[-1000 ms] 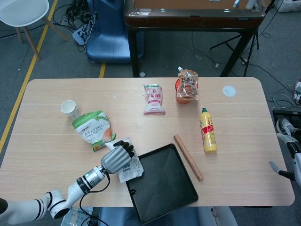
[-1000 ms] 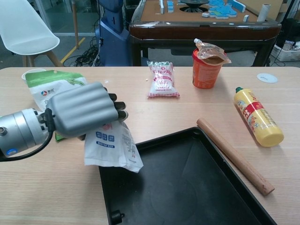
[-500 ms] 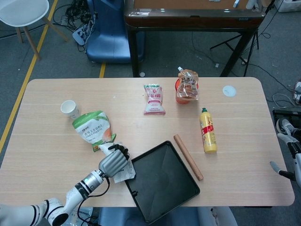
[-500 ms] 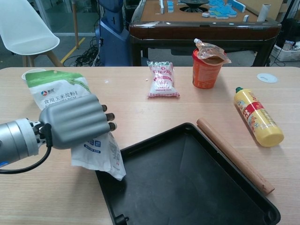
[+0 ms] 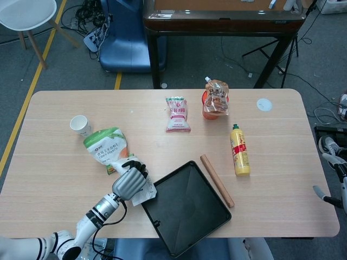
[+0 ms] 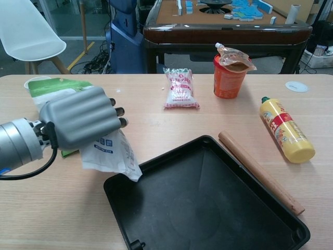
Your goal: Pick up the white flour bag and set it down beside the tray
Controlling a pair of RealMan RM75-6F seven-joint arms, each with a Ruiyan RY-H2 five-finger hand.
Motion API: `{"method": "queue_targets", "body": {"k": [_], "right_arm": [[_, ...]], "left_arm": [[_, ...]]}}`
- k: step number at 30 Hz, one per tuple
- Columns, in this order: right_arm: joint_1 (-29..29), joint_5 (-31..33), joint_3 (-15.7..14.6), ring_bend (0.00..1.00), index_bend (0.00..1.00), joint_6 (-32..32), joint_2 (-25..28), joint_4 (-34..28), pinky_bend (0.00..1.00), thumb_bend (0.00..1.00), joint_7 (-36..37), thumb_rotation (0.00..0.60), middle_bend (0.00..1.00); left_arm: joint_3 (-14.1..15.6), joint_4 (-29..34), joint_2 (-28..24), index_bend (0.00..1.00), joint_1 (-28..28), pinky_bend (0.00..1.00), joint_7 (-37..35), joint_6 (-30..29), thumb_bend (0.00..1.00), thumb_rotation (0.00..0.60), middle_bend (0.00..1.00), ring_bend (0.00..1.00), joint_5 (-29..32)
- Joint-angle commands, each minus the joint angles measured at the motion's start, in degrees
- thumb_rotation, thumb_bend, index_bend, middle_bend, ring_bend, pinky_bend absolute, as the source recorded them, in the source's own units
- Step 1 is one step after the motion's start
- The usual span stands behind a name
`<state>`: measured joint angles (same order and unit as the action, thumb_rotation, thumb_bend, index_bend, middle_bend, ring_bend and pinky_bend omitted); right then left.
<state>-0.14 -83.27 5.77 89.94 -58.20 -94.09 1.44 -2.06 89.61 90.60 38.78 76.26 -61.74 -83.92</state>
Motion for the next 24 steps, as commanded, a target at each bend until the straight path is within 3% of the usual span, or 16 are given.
{"method": "queue_targets", "body": {"k": [1, 13, 24], "right_arm": [[-0.06, 0.02, 0.05, 0.15, 0.20, 0.11, -0.05, 0.11, 0.22, 0.17, 0.11, 0.600, 0.25], [-0.49, 0.24, 0.18, 0.15, 0.20, 0.51, -0.03, 0.36, 0.22, 0.17, 0.38, 0.600, 0.25], [-0.41, 0.38, 0.28, 0.15, 0.20, 0.19, -0.18, 0.51, 0.22, 0.17, 0.37, 0.600, 0.25]], "left_arm": [[0.14, 0.35, 0.49, 0.55, -0.41, 0.58, 0.64, -1.39, 0.22, 0.600, 0.67, 0.61, -0.70], [1.32, -0.23, 2.44, 0.63, -1.21, 0.62, 1.02, -5.83, 0.28, 0.600, 0.78, 0.71, -6.73], [3.41, -6.49, 6.37, 0.63, -1.49, 0.62, 2.65, -2.32, 0.28, 0.600, 0.78, 0.72, -7.42]]}}
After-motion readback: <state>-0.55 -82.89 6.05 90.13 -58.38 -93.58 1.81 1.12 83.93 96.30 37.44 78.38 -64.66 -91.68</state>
